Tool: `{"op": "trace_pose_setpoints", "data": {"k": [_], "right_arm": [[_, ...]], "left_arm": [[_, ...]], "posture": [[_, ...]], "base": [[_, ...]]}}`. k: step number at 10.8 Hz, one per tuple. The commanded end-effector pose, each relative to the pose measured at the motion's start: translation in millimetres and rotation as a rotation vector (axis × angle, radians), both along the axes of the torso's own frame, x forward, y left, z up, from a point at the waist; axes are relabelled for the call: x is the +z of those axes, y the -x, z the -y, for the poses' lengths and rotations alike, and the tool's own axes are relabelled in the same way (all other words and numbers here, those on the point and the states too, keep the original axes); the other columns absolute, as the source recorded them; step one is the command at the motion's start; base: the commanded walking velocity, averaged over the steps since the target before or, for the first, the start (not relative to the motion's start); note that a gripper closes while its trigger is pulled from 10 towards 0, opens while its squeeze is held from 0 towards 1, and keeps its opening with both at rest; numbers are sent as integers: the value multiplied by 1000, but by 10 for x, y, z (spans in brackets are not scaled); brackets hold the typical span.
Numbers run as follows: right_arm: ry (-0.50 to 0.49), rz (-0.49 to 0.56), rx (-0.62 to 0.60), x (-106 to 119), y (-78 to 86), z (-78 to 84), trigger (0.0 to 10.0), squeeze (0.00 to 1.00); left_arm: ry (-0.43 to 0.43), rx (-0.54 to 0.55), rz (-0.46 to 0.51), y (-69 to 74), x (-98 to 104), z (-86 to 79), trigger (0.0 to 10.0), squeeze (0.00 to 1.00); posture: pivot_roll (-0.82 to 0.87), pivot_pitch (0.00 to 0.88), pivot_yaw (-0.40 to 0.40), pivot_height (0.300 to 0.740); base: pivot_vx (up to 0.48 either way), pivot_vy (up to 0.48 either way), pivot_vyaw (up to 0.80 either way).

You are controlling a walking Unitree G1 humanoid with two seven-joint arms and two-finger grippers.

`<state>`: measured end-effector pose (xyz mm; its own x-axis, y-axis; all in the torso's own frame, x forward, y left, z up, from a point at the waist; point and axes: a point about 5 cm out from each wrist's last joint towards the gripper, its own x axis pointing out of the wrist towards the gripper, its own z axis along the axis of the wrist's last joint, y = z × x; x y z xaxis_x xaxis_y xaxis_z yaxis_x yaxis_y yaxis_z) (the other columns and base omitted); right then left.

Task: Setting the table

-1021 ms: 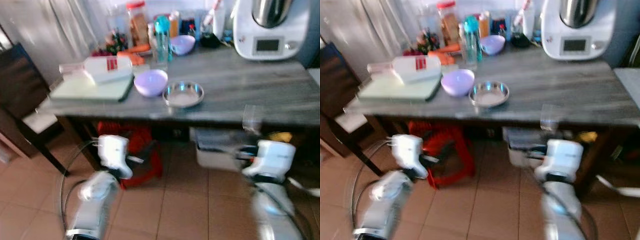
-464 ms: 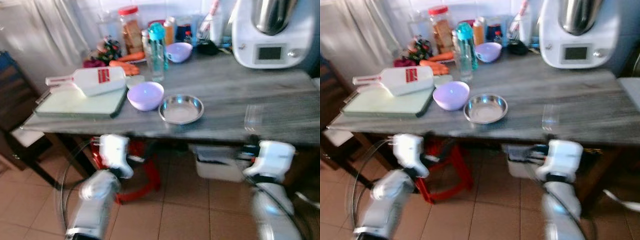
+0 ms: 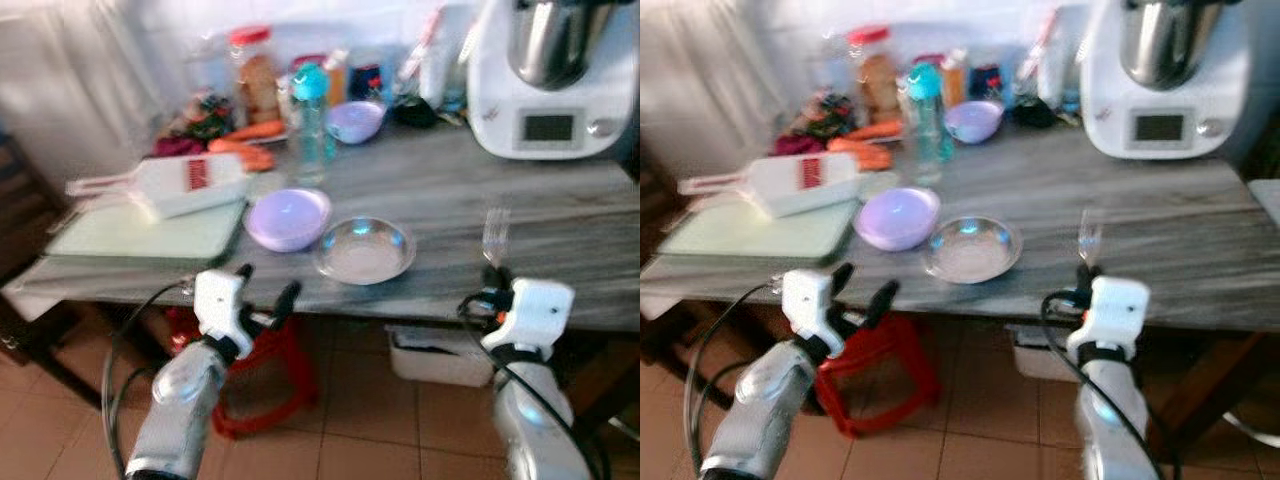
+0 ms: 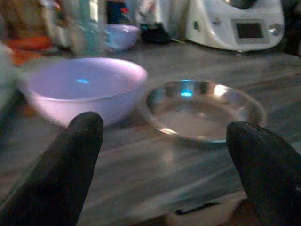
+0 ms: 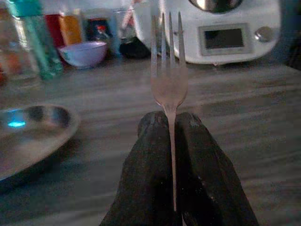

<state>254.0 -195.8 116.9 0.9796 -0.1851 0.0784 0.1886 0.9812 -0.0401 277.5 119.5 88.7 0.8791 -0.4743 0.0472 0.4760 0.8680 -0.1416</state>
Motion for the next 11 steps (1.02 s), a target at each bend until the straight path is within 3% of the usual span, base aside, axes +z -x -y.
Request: {"op": "trace_pose_setpoints", "data": {"k": [1,4,6,8,11], "right_arm": [[-6,20,14,41,-22,-45,10000,0],[-13,25,3,38,-16,-53,10000,0],[-56,17,-29,22,-14,-31,10000,0],[-54,-10,-50,44,-80,10,10000,0],[-151,-52,-85,82,-292,109,10000,0]], "left_arm": [[-22,19,12,-16,32,-88,10000,0],[-41,16,38,32,42,-161,10000,0],[-76,-80,32,134,6,-214,10000,0],[-113,-156,13,188,-28,-259,10000,0],[-100,-276,-22,242,-65,-191,10000,0]], "posture": [[32,0,108,740],[30,0,110,740],[31,3,109,740],[30,12,111,740],[34,17,116,740]], "base": [[345,0,0],[0,0,0],[0,0,0],[0,0,0],[0,0,0]]}}
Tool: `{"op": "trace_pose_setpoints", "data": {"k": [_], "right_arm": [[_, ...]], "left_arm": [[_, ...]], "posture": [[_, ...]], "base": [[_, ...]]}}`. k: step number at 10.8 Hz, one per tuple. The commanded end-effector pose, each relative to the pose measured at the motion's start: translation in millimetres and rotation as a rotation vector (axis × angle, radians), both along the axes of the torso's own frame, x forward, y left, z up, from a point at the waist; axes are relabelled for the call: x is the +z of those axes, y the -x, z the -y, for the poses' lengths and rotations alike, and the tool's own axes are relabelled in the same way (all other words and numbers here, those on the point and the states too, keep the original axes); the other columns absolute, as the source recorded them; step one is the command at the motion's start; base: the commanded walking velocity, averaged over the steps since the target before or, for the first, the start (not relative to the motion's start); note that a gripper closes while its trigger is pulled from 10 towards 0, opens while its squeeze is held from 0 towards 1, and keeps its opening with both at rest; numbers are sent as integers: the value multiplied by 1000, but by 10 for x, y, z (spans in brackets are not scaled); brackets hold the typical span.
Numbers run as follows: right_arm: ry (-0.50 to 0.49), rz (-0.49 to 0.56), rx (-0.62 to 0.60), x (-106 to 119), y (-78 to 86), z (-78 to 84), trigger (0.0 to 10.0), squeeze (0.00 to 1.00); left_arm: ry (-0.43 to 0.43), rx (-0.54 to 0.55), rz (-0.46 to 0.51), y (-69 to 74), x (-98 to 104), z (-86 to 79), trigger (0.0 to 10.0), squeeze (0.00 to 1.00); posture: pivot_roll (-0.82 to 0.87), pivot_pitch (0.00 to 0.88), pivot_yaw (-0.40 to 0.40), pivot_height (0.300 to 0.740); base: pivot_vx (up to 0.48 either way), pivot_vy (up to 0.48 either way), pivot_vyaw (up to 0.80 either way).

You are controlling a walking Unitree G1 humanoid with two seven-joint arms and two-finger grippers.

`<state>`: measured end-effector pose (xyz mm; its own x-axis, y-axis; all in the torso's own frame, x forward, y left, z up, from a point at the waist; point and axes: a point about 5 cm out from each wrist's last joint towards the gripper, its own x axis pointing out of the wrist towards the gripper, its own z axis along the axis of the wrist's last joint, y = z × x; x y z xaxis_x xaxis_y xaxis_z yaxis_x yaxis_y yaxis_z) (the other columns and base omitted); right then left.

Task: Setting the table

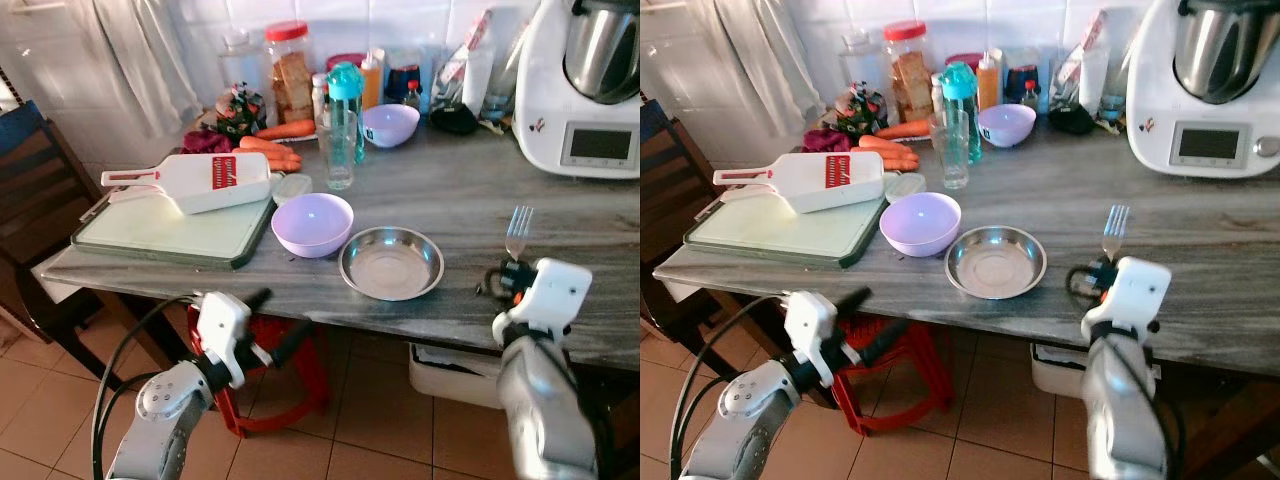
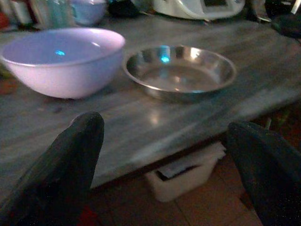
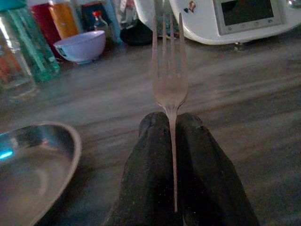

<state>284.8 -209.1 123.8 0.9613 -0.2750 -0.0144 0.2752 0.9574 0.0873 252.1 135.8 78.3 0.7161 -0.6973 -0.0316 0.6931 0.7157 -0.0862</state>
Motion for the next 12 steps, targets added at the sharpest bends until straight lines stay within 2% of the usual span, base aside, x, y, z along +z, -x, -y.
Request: {"op": "trace_pose_setpoints", "data": {"k": [1,3,4,7,12], "right_arm": [[-34,-17,-3,15,-81,-5,10000,0],[-60,-33,2,53,-228,9,10000,0],[-95,-75,1,8,-311,-5,10000,0],[-122,-148,69,-113,-446,-178,10000,0],[-142,-237,81,-320,-461,-196,10000,0]], "left_arm": [[-18,-30,3,31,1,-8,10000,0],[-23,-61,-7,63,-33,15,10000,0],[-13,-80,-20,85,-60,40,10000,0],[-5,-108,-26,122,-72,75,10000,0],[2,-109,-11,116,17,83,10000,0]], "posture": [[40,17,116,740],[47,17,111,740],[51,18,106,740],[57,18,99,740],[59,11,95,740]], "base": [[0,0,0],[0,0,0],[0,0,0],[0,0,0],[0,0,0]]}}
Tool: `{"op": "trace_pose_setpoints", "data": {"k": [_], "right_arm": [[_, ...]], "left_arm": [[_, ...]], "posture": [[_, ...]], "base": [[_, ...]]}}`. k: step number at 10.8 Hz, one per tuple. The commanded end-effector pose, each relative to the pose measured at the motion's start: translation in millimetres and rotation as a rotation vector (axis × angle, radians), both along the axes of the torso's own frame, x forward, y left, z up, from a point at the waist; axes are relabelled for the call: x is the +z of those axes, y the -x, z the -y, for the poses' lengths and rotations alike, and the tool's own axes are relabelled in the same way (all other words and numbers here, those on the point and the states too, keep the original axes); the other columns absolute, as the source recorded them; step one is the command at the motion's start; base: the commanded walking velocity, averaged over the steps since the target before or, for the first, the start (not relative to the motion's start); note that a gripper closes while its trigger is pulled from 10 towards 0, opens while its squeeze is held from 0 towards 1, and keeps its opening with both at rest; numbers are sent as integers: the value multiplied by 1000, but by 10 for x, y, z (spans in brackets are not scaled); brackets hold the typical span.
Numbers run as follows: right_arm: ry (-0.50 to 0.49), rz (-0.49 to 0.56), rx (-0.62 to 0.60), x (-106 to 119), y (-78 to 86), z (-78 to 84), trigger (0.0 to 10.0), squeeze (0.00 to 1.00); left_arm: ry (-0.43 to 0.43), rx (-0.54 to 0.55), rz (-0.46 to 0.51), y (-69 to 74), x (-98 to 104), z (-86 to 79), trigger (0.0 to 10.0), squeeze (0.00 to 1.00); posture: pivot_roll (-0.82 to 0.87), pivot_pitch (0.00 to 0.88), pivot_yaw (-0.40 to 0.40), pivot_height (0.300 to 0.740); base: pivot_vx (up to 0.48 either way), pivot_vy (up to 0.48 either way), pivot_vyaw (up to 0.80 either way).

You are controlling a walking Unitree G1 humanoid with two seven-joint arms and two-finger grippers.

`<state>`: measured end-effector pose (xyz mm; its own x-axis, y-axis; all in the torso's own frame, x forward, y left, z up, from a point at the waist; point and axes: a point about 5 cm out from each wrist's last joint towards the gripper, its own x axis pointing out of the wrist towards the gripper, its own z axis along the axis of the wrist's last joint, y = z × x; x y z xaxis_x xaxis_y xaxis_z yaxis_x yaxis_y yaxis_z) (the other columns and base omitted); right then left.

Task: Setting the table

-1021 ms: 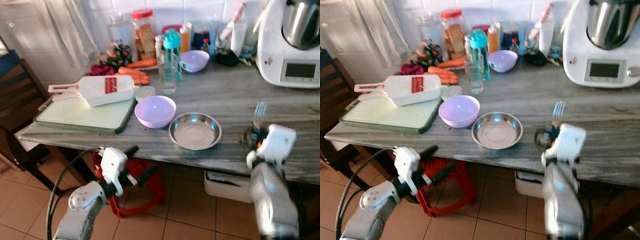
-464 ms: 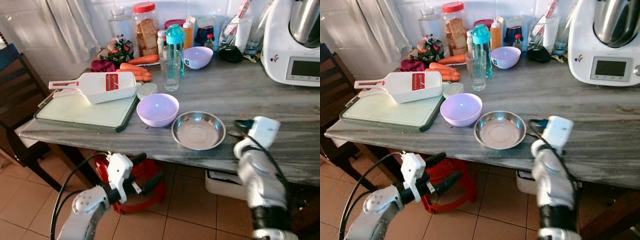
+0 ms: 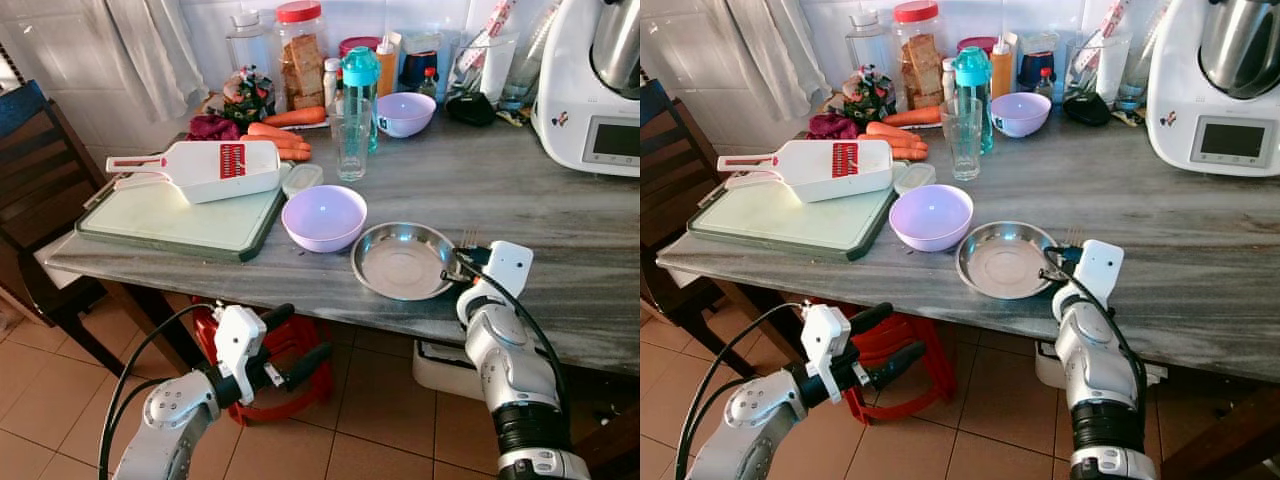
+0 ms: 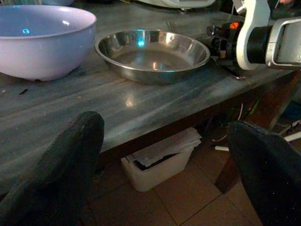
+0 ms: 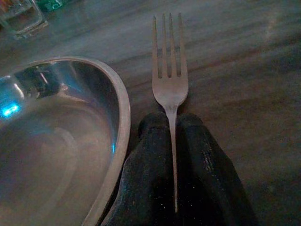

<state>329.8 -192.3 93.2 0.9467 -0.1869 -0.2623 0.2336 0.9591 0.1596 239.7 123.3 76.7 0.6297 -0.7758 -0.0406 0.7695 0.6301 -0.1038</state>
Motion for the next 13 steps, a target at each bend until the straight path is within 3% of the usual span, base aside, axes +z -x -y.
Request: {"op": "trace_pose_setpoints", "data": {"k": [1,2,3,9,13], "right_arm": [[-6,-18,8,-36,0,-18,10000,0],[4,-21,1,-44,5,2,10000,706],[6,-23,-5,-55,4,17,10000,1000],[36,-13,-21,-46,6,80,10000,1000],[74,90,-36,153,26,90,10000,1000]], "left_arm": [[-3,7,9,-11,31,-39,10000,0],[-5,7,8,-14,30,-42,10000,0],[-4,5,5,-14,27,-43,10000,0],[2,-15,-5,-13,33,-13,10000,0],[-2,-17,2,-26,53,-34,10000,0]], "posture": [[58,10,94,740],[57,8,94,740],[57,6,94,740],[60,8,96,740],[60,2,98,740]], "base": [[0,0,0],[0,0,0],[0,0,0],[0,0,0],[0,0,0]]}}
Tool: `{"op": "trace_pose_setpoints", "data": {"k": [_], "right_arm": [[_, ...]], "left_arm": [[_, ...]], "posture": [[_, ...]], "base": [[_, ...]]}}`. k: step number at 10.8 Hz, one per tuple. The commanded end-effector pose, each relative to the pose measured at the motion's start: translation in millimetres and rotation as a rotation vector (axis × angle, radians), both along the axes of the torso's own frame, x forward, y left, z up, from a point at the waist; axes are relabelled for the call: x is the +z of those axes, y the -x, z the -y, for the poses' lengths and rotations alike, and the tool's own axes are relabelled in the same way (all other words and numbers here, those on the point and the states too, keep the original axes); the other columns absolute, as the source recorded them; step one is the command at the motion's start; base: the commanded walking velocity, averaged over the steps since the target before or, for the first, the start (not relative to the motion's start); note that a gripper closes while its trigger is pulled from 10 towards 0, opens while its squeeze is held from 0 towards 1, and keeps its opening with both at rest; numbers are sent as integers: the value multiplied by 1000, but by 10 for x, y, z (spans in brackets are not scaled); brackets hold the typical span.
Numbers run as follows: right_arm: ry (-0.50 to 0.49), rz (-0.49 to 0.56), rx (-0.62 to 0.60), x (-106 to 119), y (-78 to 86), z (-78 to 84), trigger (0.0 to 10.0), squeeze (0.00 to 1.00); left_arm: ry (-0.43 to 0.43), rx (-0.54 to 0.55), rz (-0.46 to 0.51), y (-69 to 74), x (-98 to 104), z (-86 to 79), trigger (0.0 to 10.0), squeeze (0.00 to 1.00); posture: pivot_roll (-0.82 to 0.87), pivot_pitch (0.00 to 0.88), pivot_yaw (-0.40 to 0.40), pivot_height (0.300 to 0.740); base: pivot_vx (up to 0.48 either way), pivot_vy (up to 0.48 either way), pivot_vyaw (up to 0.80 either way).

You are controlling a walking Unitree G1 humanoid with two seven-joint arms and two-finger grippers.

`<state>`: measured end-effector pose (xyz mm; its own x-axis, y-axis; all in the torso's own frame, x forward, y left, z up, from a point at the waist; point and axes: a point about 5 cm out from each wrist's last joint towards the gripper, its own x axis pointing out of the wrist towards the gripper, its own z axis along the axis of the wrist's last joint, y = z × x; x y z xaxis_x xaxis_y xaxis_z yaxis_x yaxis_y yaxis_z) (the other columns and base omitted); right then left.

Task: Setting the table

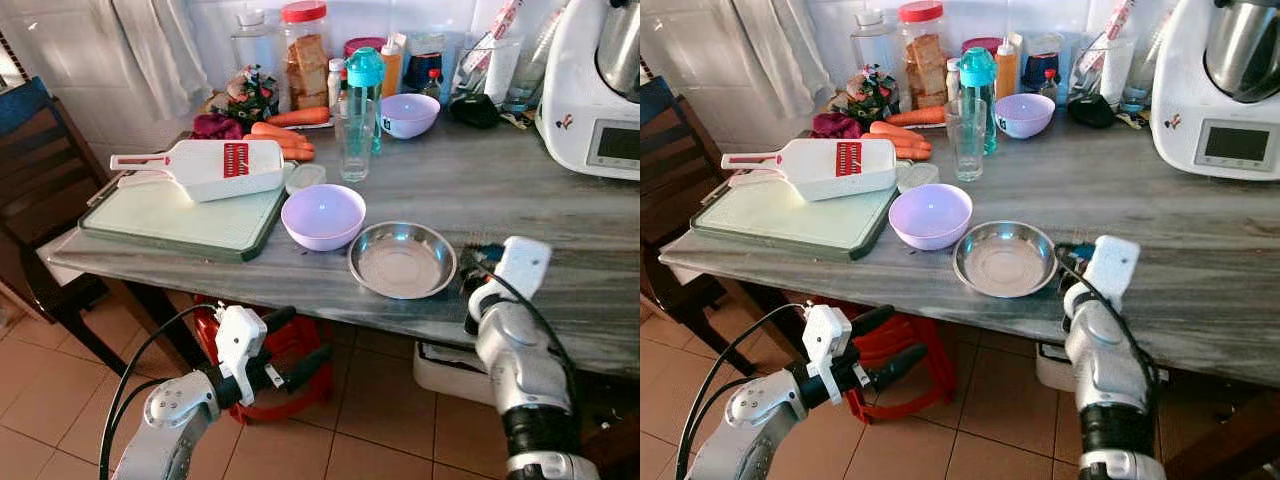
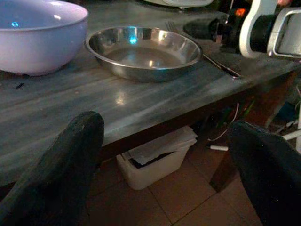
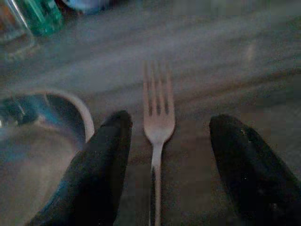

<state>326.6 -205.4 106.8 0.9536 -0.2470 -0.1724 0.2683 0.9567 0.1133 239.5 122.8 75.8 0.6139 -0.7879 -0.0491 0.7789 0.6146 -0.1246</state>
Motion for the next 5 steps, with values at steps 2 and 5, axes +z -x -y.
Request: {"op": "trace_pose_setpoints", "data": {"k": [2,5], "right_arm": [[11,39,-10,72,41,-30,10000,1000],[130,229,10,322,140,-69,10000,1000]], "left_arm": [[-4,7,29,-41,73,-28,10000,0],[9,40,54,-91,102,-20,10000,0]], "posture": [[58,0,96,740],[59,0,95,740]], "base": [[0,0,0],[0,0,0]]}}
